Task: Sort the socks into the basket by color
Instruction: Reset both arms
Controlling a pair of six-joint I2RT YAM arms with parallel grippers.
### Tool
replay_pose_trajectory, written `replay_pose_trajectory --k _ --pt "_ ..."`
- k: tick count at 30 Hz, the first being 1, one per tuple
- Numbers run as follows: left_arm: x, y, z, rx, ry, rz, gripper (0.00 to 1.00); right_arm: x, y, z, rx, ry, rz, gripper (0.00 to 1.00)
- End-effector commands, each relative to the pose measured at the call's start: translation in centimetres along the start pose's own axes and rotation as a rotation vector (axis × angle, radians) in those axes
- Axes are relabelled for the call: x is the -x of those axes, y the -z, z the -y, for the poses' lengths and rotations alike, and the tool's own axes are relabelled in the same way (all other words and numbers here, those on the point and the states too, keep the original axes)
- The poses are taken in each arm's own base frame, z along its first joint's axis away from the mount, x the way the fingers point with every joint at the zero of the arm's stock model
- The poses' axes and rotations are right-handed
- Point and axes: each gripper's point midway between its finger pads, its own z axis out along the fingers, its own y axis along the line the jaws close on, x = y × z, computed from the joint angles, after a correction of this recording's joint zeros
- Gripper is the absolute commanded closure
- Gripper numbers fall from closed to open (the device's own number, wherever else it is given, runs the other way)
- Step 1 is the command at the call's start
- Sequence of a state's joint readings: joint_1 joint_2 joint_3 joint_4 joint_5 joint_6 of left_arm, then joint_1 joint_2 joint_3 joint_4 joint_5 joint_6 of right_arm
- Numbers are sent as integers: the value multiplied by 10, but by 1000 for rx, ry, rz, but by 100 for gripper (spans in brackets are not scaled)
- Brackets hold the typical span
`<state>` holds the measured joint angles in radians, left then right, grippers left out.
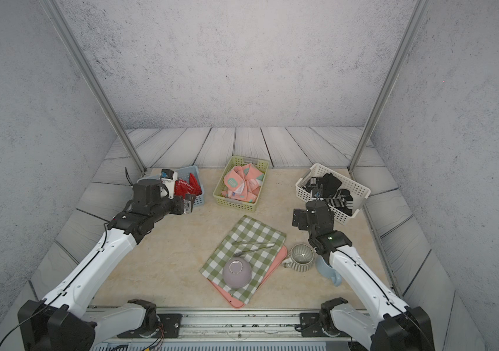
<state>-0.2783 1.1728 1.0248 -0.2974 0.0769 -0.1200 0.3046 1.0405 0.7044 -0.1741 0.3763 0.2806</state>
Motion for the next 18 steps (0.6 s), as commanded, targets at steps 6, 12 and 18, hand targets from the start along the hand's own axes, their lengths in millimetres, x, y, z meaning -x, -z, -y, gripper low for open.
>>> replay_pose_trajectory --k 6,12,18 --pt "-15 -15 -2 5 -15 23 0 1 -17 51 -240 -64 95 1" --pt "-19 -26 -6 20 -23 70 0 -1 -45 68 -267 -79 152 1" --pt "-27 -31 -30 135 -4 76 0 -31 -84 83 -293 -68 121 1"
